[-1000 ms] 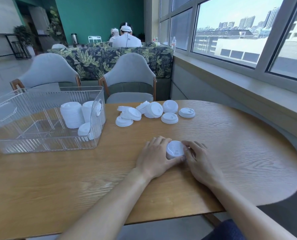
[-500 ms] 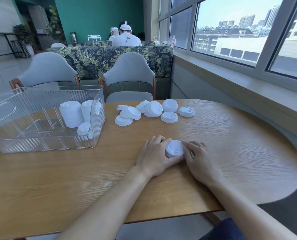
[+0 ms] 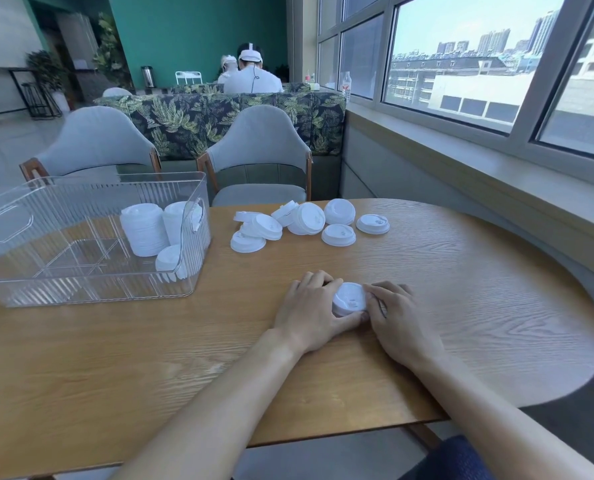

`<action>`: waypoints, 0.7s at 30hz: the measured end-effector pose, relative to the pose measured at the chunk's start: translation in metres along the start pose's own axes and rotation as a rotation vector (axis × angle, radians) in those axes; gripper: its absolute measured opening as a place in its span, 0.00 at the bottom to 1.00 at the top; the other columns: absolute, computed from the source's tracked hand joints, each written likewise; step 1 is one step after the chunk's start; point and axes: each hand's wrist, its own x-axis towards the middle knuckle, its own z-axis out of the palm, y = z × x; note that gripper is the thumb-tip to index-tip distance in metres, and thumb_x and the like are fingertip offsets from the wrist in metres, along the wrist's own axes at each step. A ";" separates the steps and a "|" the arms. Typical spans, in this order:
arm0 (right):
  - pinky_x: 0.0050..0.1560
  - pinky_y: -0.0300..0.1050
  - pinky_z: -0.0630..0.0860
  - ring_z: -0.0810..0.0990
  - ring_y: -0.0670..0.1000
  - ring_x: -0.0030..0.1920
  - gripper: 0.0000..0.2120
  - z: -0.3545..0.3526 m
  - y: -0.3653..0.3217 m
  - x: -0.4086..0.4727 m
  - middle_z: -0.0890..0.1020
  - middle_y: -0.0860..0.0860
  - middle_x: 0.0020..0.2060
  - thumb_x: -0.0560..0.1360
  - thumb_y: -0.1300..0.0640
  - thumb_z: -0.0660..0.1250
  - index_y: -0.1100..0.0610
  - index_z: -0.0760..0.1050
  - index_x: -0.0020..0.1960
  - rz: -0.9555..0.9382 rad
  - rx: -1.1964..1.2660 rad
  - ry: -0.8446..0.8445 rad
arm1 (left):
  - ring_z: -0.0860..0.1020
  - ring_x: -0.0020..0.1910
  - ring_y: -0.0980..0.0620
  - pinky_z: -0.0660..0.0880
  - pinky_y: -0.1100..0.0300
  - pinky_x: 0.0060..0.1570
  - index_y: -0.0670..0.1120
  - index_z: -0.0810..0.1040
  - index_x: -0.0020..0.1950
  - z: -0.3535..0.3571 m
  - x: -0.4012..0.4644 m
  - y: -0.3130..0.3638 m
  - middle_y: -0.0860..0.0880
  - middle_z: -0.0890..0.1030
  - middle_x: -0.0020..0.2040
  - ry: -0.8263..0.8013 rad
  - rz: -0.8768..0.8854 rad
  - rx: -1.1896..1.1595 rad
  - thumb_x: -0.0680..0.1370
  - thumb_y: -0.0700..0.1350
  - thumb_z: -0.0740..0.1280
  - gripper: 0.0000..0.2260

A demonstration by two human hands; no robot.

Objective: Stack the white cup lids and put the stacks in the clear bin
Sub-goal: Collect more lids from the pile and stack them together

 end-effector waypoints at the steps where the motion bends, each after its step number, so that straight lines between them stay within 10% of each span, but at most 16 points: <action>1: 0.63 0.40 0.67 0.70 0.46 0.62 0.16 0.000 0.000 0.000 0.79 0.39 0.59 0.83 0.51 0.58 0.51 0.80 0.65 0.002 -0.001 -0.002 | 0.69 0.67 0.53 0.64 0.56 0.66 0.52 0.71 0.76 0.000 0.000 0.000 0.56 0.73 0.66 0.000 0.000 0.005 0.69 0.78 0.51 0.44; 14: 0.65 0.42 0.65 0.69 0.48 0.68 0.17 -0.004 -0.004 -0.003 0.78 0.47 0.65 0.84 0.47 0.55 0.53 0.73 0.68 0.035 0.037 0.014 | 0.68 0.70 0.55 0.63 0.54 0.70 0.50 0.68 0.78 -0.004 -0.005 0.004 0.57 0.74 0.70 0.032 -0.035 -0.133 0.71 0.74 0.53 0.42; 21: 0.68 0.46 0.67 0.67 0.44 0.70 0.33 -0.009 -0.009 -0.008 0.74 0.41 0.66 0.76 0.29 0.54 0.49 0.68 0.73 0.020 0.055 -0.052 | 0.76 0.62 0.54 0.73 0.51 0.65 0.48 0.77 0.70 -0.005 -0.001 -0.004 0.54 0.79 0.62 0.174 -0.209 -0.402 0.83 0.55 0.61 0.18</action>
